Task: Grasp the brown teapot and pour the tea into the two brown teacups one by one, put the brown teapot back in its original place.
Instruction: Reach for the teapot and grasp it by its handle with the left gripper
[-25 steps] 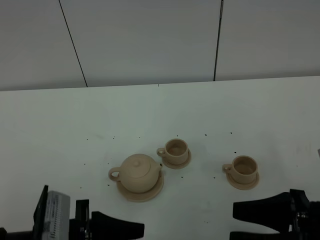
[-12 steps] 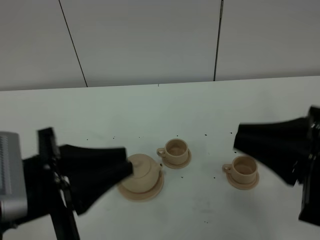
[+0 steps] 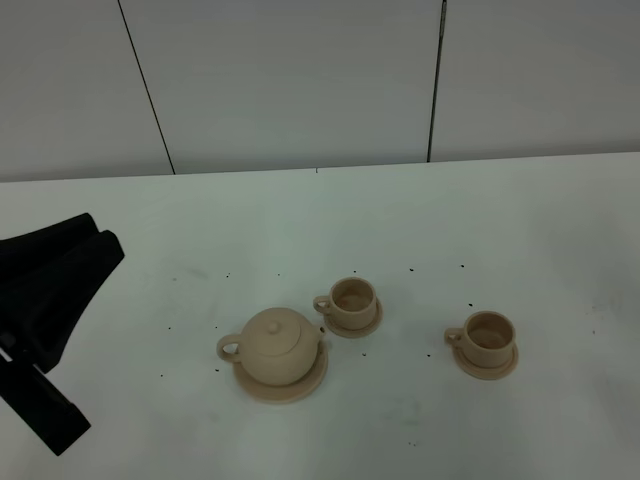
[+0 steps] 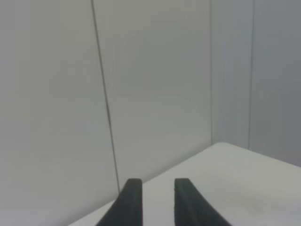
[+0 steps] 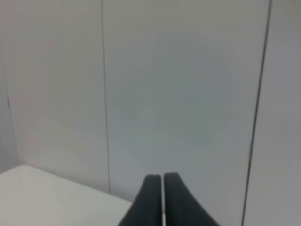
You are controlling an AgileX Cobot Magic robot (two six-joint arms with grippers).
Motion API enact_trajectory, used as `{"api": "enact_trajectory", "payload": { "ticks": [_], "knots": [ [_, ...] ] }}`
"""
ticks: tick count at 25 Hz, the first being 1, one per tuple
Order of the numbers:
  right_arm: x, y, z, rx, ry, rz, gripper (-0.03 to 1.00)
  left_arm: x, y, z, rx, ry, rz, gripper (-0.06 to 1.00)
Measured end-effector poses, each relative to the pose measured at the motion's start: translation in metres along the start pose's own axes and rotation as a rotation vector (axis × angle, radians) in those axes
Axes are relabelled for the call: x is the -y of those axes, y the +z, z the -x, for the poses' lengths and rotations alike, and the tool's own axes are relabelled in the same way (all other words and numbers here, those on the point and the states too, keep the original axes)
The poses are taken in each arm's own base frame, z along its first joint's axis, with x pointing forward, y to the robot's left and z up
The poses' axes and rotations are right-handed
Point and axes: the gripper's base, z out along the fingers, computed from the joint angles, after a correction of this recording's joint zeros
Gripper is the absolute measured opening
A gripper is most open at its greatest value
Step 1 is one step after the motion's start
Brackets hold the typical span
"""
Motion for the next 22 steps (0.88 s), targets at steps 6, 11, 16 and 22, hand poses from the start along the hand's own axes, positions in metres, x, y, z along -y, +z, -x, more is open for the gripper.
{"api": "enact_trajectory", "payload": {
  "ticks": [6, 11, 16, 22],
  "knots": [
    [-0.005, -0.022, -0.009, -0.152, 0.045, -0.031, -0.01, 0.0, 0.0, 0.0, 0.001, -0.003, 0.002, 0.23],
    [0.003, -0.052, -0.031, -0.416, 0.146, -0.222, -0.01, 0.0, 0.0, 0.0, 0.001, -0.016, 0.002, 0.23],
    [-0.001, -0.089, -0.033, -0.422, 0.195, -0.33, -0.01, 0.0, 0.0, 0.0, 0.001, -0.022, 0.002, 0.23],
    [-0.009, -0.128, -0.041, -0.423, 0.221, -0.394, -0.01, 0.0, 0.0, 0.0, 0.001, -0.022, 0.002, 0.23]
  ]
}}
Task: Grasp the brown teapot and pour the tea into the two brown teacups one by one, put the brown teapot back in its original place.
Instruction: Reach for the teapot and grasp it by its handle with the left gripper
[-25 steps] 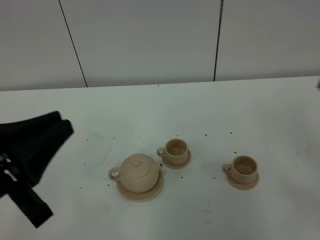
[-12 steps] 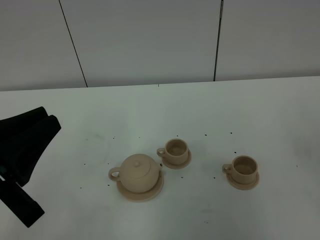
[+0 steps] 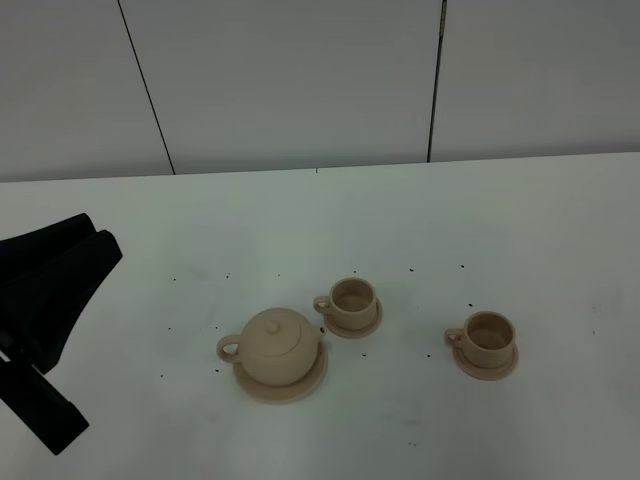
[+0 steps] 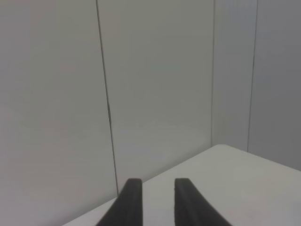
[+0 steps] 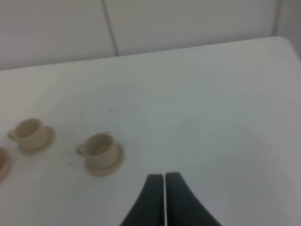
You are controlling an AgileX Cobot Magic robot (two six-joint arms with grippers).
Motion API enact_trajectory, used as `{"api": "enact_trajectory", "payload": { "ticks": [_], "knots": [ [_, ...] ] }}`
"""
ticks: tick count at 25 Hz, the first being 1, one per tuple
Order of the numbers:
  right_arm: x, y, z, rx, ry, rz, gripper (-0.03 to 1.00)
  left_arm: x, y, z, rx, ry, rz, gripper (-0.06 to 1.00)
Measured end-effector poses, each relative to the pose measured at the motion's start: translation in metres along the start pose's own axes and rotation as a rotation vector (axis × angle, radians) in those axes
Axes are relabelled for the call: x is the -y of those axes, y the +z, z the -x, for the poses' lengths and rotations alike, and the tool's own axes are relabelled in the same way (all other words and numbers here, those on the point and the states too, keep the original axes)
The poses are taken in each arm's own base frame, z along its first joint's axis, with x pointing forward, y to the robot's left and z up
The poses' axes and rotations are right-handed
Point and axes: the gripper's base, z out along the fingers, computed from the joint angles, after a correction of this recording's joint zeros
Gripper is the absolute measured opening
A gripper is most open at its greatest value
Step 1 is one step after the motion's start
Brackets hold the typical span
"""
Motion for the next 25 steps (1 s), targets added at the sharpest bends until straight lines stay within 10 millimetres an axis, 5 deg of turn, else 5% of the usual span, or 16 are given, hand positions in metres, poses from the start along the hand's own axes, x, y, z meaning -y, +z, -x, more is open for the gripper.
{"api": "enact_trajectory", "payload": {
  "ticks": [4, 11, 25],
  "knots": [
    [0.011, -0.013, -0.012, 0.029, 0.04, -0.094, -0.01, 0.0, 0.0, 0.0, 0.0, -0.018, -0.001, 0.24],
    [0.013, 0.009, -0.036, -0.063, 0.085, -0.111, -0.01, 0.003, 0.0, -0.01, -0.025, -0.065, -0.019, 0.24],
    [0.003, 0.015, -0.047, -0.15, -0.028, -0.006, -0.01, 0.003, 0.0, -0.011, -0.026, -0.068, -0.02, 0.24]
  ]
}}
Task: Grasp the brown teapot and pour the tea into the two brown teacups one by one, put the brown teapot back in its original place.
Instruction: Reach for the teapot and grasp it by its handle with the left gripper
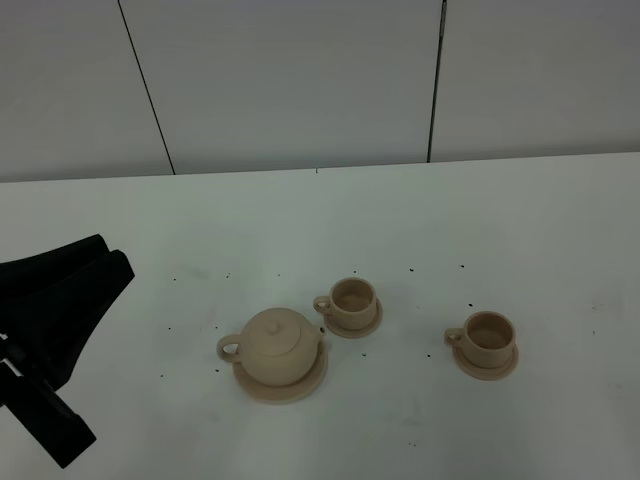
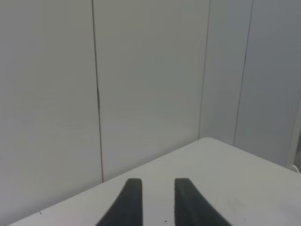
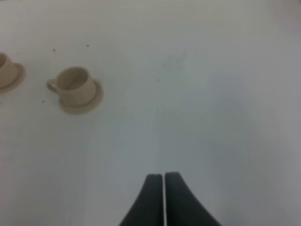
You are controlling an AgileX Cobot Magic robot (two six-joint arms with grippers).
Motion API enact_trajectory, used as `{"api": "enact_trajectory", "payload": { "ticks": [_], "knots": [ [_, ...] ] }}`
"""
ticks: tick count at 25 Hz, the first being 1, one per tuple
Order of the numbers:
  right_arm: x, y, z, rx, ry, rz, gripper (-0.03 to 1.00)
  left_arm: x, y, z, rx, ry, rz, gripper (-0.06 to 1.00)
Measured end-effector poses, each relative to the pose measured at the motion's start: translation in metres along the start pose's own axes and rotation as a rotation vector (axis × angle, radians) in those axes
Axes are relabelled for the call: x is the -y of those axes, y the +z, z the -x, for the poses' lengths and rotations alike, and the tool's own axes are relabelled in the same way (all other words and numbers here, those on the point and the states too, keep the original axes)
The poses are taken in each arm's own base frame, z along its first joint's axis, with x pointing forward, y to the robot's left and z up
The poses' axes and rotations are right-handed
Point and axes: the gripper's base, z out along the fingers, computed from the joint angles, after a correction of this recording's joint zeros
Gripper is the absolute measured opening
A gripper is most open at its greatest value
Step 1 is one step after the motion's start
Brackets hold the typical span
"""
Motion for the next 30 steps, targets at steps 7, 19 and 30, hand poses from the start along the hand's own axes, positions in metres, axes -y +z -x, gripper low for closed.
{"api": "enact_trajectory", "payload": {
  "ticks": [7, 19, 30],
  "knots": [
    [-0.0036, -0.0001, -0.0004, -0.004, -0.004, 0.039, -0.01, 0.0, 0.0, 0.0, 0.0, 0.002, 0.0, 0.24],
    [-0.0061, -0.0002, -0.0006, -0.007, -0.007, 0.067, 0.01, -0.0004, 0.0, -0.0001, -0.001, 0.002, 0.005, 0.24],
    [-0.0062, -0.0002, -0.0006, -0.007, -0.007, 0.068, 0.02, -0.0083, -0.0004, -0.0019, -0.02, -0.026, 0.092, 0.24]
  ]
}}
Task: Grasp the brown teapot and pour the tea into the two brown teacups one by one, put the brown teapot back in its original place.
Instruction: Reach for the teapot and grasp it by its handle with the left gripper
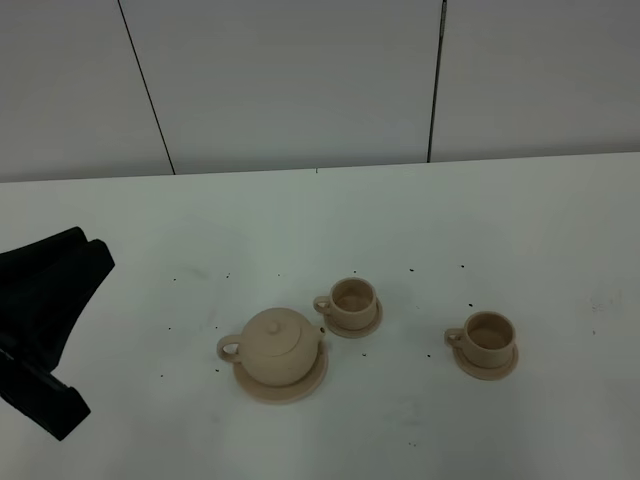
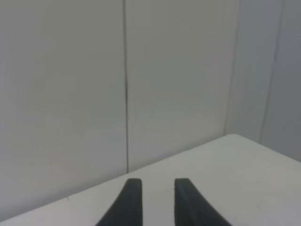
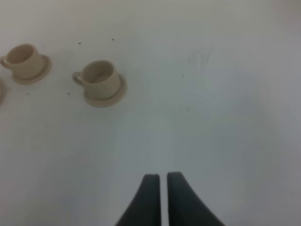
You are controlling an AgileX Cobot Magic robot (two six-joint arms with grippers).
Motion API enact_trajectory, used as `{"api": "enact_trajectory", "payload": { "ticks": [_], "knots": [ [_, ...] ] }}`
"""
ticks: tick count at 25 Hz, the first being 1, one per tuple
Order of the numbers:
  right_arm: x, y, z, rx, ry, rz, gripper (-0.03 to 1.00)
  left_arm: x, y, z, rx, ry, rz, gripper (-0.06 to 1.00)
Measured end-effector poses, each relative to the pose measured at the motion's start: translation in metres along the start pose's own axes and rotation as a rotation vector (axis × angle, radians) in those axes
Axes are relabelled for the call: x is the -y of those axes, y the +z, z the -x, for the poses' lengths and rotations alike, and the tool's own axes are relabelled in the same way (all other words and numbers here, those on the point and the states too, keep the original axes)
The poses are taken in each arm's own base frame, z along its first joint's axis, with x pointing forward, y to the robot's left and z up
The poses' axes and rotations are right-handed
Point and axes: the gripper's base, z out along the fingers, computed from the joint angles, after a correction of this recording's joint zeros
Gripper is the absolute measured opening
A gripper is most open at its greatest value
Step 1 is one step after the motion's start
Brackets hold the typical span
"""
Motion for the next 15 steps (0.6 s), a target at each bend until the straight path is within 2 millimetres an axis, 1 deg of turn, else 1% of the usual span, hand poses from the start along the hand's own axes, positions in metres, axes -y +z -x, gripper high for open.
{"api": "enact_trajectory", "payload": {
  "ticks": [11, 15],
  "knots": [
    [0.0, 0.0, 0.0, 0.0, 0.0, 0.0, 0.03, -0.0034, 0.0002, -0.0008, -0.008, -0.049, 0.037, 0.24],
    [0.0, 0.0, 0.0, 0.0, 0.0, 0.0, 0.03, -0.0071, 0.0063, -0.0057, -0.046, -0.071, 0.058, 0.24]
  ]
}}
